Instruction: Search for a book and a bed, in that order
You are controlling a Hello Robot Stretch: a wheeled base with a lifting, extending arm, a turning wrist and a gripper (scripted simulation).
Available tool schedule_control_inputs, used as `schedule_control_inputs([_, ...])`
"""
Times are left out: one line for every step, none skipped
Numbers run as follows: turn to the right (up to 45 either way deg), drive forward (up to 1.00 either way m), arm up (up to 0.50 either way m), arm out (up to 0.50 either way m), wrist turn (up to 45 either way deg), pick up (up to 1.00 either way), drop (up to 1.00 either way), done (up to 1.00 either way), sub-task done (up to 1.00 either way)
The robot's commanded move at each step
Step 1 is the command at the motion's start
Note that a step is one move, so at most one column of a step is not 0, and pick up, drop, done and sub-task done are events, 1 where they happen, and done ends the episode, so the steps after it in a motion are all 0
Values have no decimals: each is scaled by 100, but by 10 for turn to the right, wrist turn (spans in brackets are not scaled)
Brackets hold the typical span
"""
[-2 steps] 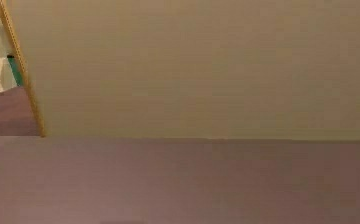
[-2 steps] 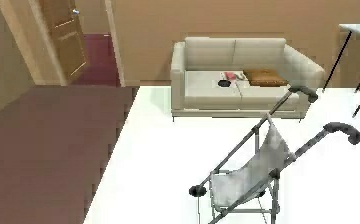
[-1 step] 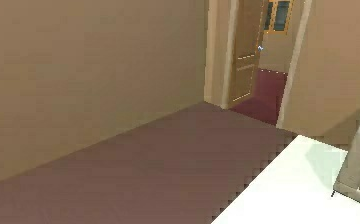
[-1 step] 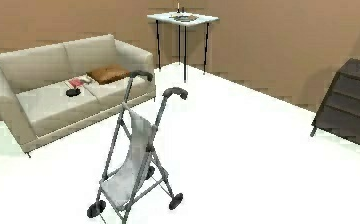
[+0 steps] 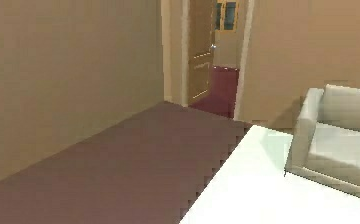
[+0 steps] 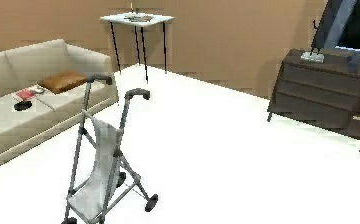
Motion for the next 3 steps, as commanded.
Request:
schedule_control_inputs([0, 55, 0, 0, 0, 0, 0, 0, 0])
schedule_control_inputs([180, 0, 0, 0, 0, 0, 0, 0, 0])
schedule_control_inputs([0, 100, 0, 0, 0, 0, 0, 0, 0])
